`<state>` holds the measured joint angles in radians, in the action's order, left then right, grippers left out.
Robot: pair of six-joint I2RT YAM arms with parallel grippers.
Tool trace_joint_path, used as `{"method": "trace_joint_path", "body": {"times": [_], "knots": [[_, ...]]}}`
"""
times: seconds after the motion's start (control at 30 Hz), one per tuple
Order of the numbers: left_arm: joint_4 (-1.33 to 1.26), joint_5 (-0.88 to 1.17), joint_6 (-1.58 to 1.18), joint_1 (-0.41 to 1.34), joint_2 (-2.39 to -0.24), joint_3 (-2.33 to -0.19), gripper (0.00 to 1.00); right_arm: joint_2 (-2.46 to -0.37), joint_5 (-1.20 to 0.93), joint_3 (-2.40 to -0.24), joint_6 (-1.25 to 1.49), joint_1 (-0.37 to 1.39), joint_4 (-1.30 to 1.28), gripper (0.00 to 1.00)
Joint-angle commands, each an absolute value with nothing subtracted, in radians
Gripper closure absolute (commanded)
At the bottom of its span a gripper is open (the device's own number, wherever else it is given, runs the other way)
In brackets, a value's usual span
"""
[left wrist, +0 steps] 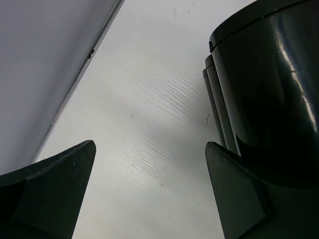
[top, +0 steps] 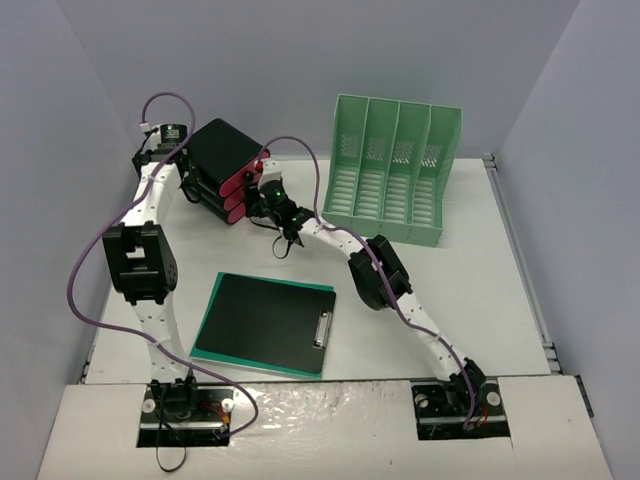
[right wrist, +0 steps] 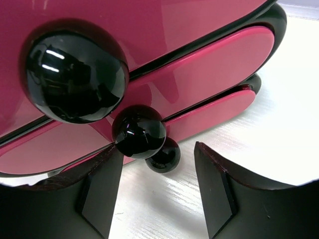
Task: Organize the desk
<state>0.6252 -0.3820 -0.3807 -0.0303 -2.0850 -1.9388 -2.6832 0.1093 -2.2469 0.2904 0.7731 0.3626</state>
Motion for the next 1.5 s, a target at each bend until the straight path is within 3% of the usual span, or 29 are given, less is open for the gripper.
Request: {"method": "trace_joint_path", "body": {"times": [0.0, 0.27, 0.77, 1.0, 1.47], "knots": [[0.603, -0.387, -0.374, -0.011, -2.037, -1.977, 0.10, -2.681, 0.120, -2.312, 0.319, 0.770, 0.466, 0.44], [0.601, -0.388, -0.376, -0.011, -2.036, -1.979, 0.10, -2.645, 0.106, -2.272, 0.318, 0.769, 0.439, 0.43], [0.600, -0.397, -0.384, -0.015, -2.012, -1.973, 0.10, -2.270, 0.146, -1.884, 0.281, 0.772, 0.334, 0.45], [0.612, -0.399, -0.396, -0.018, -1.987, -1.976, 0.10, -2.102, 0.144, -1.837, 0.306, 0.791, 0.146, 0.44], [0.688, -0.509, -0.448, -0.018, -1.821, -1.844, 0.10, -1.676, -0.068, -1.308, 0.621, 0.792, 0.004, 0.39]]}}
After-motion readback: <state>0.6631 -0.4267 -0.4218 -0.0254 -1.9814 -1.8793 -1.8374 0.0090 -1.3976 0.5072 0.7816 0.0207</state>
